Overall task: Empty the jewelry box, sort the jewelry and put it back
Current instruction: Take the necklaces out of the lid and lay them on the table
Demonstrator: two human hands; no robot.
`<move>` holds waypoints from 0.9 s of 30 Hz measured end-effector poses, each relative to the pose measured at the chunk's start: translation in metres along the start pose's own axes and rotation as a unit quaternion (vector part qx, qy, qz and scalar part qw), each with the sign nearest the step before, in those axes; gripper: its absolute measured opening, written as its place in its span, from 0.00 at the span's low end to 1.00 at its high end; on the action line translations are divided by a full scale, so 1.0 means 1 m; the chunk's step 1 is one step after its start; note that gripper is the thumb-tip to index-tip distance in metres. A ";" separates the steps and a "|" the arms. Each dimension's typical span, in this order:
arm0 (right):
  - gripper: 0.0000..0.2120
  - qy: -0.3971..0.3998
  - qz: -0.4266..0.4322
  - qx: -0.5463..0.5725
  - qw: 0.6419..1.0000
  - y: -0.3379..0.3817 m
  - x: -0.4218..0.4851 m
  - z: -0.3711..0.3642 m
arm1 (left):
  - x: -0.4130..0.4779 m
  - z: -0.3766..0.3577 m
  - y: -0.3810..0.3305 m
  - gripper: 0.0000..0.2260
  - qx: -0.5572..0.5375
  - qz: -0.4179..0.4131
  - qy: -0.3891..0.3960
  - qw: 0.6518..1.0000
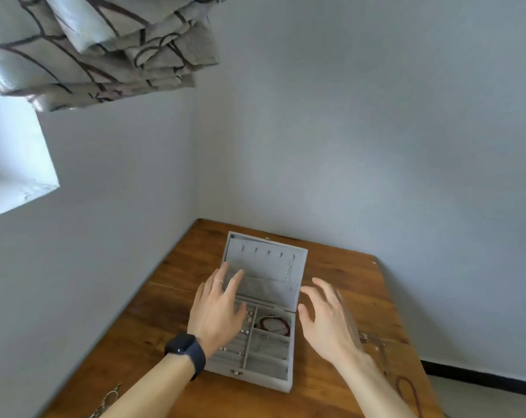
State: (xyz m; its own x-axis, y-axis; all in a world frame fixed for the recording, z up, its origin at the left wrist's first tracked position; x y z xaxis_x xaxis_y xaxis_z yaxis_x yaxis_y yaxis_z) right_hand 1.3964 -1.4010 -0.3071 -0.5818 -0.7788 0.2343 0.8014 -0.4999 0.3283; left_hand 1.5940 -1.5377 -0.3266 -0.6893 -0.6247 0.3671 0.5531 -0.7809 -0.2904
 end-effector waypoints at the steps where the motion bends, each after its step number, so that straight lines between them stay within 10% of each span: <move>1: 0.18 -0.002 0.001 -0.002 1.000 0.000 0.011 -0.003 | 0.005 -0.002 0.007 0.31 -0.016 0.014 -0.014 1.000; 12: 0.12 -0.012 0.138 -0.105 0.985 0.011 0.099 -0.015 | 0.064 -0.017 0.053 0.35 -0.305 0.137 -0.065 0.940; 27: 0.05 -0.005 0.174 -0.245 0.954 0.030 0.123 -0.012 | 0.060 -0.020 0.063 0.37 -0.306 0.115 -0.046 0.944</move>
State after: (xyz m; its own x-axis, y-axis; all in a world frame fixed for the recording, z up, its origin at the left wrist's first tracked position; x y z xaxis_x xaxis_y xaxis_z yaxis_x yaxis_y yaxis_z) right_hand 1.3509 -1.5164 -0.2791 -0.2678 -0.9277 0.2601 0.9133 -0.3303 -0.2381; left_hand 1.5787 -1.6245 -0.3405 -0.5242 -0.7975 0.2987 0.2897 -0.4968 -0.8181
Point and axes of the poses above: each hand's wrist, its own x-axis towards the middle knuckle, its own z-axis out of the back of the hand, y = z × x, the point moved 1 cm from there along x, towards the middle knuckle, and after that the axes turned 11 degrees about -z, right-handed, at the moved point
